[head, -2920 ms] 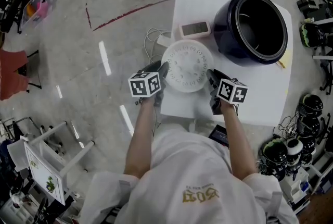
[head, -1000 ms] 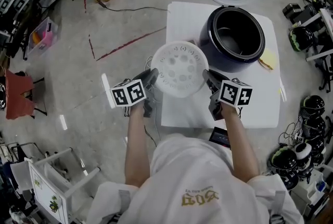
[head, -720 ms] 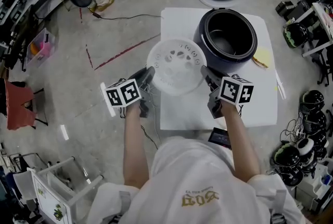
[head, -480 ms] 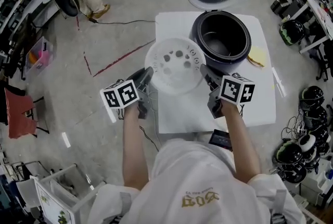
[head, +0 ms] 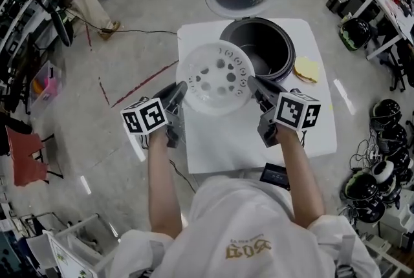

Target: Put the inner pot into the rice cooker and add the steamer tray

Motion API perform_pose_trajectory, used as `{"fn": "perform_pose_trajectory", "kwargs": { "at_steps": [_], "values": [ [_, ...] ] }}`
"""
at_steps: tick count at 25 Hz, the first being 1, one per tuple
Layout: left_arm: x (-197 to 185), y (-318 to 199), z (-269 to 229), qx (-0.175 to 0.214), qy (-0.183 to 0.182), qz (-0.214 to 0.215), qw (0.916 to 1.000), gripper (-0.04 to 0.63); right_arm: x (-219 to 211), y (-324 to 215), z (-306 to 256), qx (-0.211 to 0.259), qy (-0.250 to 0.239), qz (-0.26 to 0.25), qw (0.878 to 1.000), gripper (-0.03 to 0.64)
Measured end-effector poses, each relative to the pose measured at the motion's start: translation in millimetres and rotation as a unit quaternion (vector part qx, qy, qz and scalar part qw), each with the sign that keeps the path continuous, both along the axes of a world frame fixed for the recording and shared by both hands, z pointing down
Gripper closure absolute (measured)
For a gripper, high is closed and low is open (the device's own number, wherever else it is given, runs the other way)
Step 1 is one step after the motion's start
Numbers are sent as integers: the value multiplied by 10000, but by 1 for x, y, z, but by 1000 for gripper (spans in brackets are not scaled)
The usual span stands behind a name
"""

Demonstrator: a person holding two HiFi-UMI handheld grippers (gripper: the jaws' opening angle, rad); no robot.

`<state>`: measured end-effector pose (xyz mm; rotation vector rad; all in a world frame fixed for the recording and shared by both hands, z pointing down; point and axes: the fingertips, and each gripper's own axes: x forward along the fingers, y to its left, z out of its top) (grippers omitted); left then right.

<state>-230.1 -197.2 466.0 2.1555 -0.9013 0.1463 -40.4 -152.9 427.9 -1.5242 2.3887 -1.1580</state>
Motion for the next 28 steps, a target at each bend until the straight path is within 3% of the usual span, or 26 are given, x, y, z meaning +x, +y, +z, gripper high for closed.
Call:
{"fn": "perform_pose_trajectory", "kwargs": {
  "at_steps": [8, 21, 28],
  "values": [
    [47, -19, -30, 237, 111, 120, 9996, 522, 45, -10, -32, 303, -69, 160, 9994, 572],
    [140, -53, -41, 296, -20, 382, 9988, 516, 140, -43, -34, 358, -276, 418, 9981, 574],
    [144, -62, -34, 301, -74, 445, 9985, 514, 145, -53, -20, 327, -314, 504, 9977, 574]
  ]
}}
